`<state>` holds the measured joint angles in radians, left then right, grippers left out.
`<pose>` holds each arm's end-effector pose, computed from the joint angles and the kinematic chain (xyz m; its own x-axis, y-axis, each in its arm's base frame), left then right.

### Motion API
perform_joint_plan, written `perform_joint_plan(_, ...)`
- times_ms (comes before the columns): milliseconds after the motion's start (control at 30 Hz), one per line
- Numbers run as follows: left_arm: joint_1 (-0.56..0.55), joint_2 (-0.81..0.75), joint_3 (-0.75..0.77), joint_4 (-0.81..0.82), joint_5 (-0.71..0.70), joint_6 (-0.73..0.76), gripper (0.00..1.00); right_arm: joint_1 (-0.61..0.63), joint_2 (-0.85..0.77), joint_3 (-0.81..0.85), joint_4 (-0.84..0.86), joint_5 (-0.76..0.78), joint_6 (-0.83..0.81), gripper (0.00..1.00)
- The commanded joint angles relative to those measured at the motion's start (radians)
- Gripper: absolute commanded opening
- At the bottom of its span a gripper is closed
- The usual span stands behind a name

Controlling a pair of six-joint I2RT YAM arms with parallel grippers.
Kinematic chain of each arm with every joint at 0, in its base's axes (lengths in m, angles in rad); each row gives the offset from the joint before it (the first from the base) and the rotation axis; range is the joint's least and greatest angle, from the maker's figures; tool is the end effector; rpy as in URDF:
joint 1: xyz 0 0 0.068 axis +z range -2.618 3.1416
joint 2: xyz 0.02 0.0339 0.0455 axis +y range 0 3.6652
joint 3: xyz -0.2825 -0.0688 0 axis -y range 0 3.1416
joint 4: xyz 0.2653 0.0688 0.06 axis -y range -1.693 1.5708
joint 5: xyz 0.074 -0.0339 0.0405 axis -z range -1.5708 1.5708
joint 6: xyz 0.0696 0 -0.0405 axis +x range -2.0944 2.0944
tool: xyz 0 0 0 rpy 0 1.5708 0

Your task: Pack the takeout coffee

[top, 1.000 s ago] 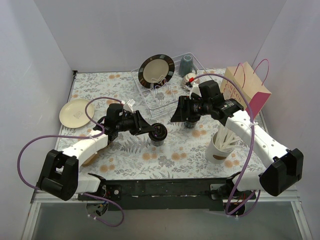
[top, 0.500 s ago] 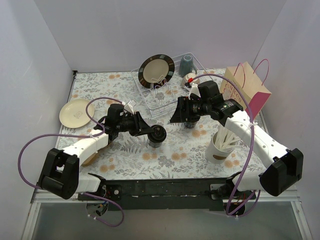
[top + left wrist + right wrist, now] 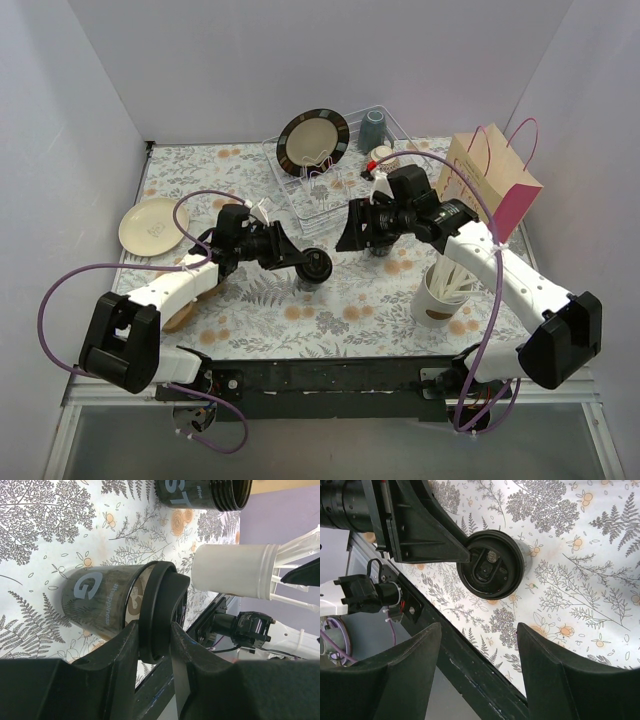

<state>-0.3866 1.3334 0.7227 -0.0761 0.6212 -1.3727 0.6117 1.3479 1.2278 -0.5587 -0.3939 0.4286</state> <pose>0.2684 -0.1530 0.2023 -0.8249 -0.5250 0.2096 -0.4334 0.3492 -0.8308 0.2595 0.2147 0.3300 -0.7895 -0.0851 -0.6078 -0.4911 0.6814 0.5426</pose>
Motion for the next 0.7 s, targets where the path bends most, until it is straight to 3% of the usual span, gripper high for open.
perform_joint_plan(0,-0.003,-0.033,0.021,-0.031,-0.020,0.030,0.30,0.034,0.019,-0.008,0.025,0.020,-0.021,0.70)
perform_joint_plan(400,-0.003,-0.040,0.081,-0.105,-0.057,0.076,0.42,0.095,0.115,0.032,0.043,0.084,-0.008,0.68)
perform_joint_plan(667,-0.003,-0.062,0.118,-0.174,-0.077,0.101,0.56,0.103,0.140,0.033,0.045,0.092,-0.008,0.67)
